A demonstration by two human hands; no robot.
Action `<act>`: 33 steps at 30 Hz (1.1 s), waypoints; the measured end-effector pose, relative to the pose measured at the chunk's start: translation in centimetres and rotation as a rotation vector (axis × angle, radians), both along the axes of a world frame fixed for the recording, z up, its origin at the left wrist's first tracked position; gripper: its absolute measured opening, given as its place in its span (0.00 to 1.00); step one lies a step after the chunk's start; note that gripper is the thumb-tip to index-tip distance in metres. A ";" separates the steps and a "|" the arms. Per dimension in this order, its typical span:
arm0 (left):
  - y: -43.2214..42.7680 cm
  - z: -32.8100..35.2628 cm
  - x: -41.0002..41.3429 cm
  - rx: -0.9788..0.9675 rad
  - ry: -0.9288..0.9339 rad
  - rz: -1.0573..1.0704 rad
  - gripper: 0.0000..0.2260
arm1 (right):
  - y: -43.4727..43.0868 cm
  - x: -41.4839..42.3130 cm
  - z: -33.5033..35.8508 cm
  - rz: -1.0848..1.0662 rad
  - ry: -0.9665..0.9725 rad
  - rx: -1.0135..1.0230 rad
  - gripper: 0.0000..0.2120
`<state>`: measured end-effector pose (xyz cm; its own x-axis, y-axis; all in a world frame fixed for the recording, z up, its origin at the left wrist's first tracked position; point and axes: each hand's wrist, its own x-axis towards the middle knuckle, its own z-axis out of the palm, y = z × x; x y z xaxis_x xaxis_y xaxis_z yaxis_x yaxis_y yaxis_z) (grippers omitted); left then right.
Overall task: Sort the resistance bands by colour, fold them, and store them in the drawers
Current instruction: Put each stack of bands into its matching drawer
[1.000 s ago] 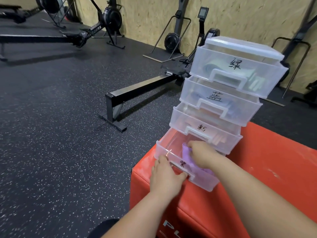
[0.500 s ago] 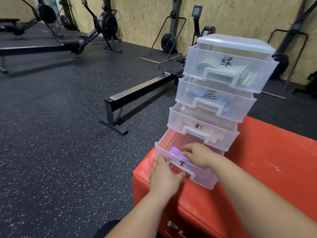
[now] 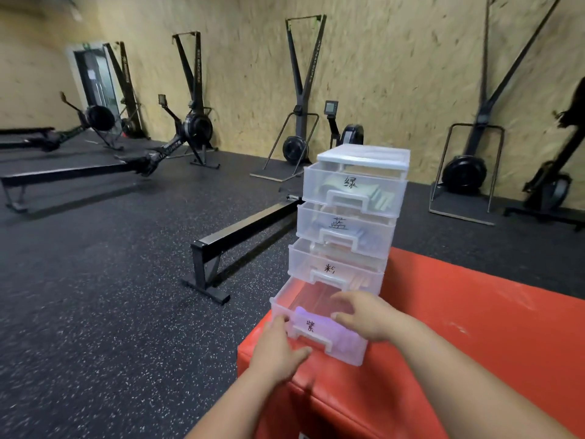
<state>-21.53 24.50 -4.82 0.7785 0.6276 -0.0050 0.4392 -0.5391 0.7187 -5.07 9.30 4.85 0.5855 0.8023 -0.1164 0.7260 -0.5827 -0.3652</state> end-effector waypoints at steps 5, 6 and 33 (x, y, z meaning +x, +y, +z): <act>0.5 6.0 -2.1 0.107 -0.070 -0.005 0.37 | -3.8 -1.8 4.5 0.015 -0.082 0.110 0.24; 0.7 7.3 -2.3 0.129 -0.089 -0.009 0.37 | -4.6 -2.1 5.4 0.015 -0.123 0.124 0.24; 19.4 28.1 22.1 0.457 -0.324 -0.539 0.52 | 1.5 7.7 10.2 -0.139 -0.715 0.298 0.28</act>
